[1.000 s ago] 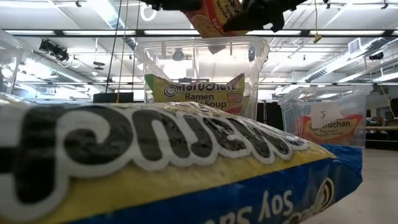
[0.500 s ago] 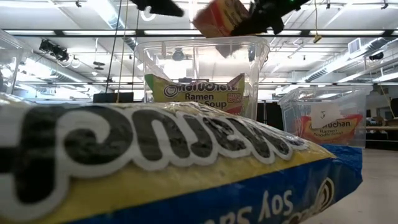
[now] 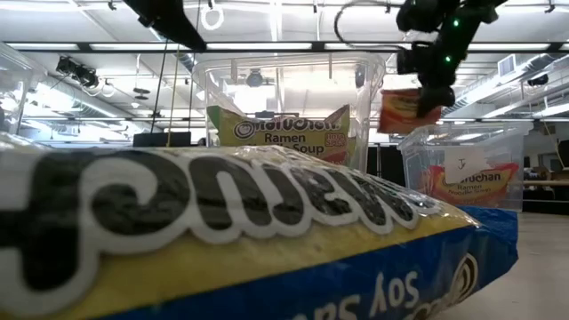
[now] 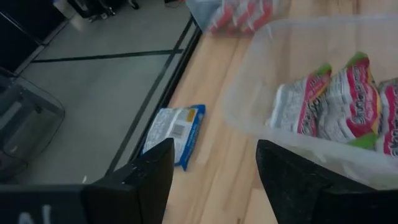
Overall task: Sort Maruchan noodles
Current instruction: Put the red noodle pack into the top transparent container
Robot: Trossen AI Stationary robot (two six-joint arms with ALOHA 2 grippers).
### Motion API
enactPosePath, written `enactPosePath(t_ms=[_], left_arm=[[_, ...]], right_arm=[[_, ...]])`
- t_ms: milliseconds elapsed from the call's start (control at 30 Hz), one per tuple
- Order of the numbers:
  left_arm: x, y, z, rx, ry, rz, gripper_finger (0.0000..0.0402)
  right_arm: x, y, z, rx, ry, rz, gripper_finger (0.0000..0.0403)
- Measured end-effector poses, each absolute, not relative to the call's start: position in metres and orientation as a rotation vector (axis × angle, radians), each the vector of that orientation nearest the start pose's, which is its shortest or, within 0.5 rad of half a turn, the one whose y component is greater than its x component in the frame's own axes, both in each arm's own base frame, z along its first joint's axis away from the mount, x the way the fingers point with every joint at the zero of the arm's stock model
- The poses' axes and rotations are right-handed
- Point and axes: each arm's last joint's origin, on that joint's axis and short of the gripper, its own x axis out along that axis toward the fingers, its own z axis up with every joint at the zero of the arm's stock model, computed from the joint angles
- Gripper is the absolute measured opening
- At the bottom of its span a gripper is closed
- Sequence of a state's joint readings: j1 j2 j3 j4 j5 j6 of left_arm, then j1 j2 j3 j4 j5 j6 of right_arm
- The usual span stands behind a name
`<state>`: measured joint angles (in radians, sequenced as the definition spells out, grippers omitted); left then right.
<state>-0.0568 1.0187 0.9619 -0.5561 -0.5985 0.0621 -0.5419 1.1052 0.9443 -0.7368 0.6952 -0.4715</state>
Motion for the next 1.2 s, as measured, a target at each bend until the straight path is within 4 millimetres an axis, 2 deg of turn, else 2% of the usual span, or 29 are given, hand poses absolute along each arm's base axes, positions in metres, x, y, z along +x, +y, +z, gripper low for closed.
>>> enactPosePath(t_ms=[133,233,333,433,500,567,867,967,1067,1200], left_arm=[[0.204,0.003,0.320,0.261,0.618,0.498,0.0231],[0.205,0.003,0.320,0.260,0.618,0.498,0.0231],[0.204,0.003,0.320,0.261,0.620,0.498,0.0231],[0.204,0.003,0.320,0.261,0.620,0.498,0.0231],[0.205,0.003,0.320,0.261,0.619,0.498,0.0231],[0.205,0.003,0.320,0.260,0.619,0.498,0.0231],[0.205,0.002,0.320,0.233,0.616,0.477,0.0231],[0.205,0.002,0.320,0.239,0.618,0.474,0.0231],[0.205,0.002,0.320,0.264,0.624,0.466,0.0231],[0.205,0.002,0.319,0.269,0.626,0.465,0.0231]], right_arm=[[0.156,-0.132,0.290,-0.382,1.227,-1.037,0.0137],[0.150,-0.132,0.292,-0.329,1.202,-1.095,0.0137],[0.139,-0.132,0.288,-0.240,1.255,-1.137,0.0137],[0.126,-0.133,0.279,-0.122,1.382,-1.122,0.0137],[0.122,-0.136,0.274,-0.027,1.404,-1.091,0.0137],[0.121,-0.140,0.271,0.029,1.403,-1.056,0.0137],[0.122,-0.141,0.269,0.026,1.423,-1.034,0.0137],[0.128,-0.144,0.266,0.087,1.384,-0.963,0.0137],[0.138,-0.153,0.259,0.101,1.347,-0.966,0.0137],[0.149,-0.173,0.240,0.037,1.447,-1.012,0.0137]])
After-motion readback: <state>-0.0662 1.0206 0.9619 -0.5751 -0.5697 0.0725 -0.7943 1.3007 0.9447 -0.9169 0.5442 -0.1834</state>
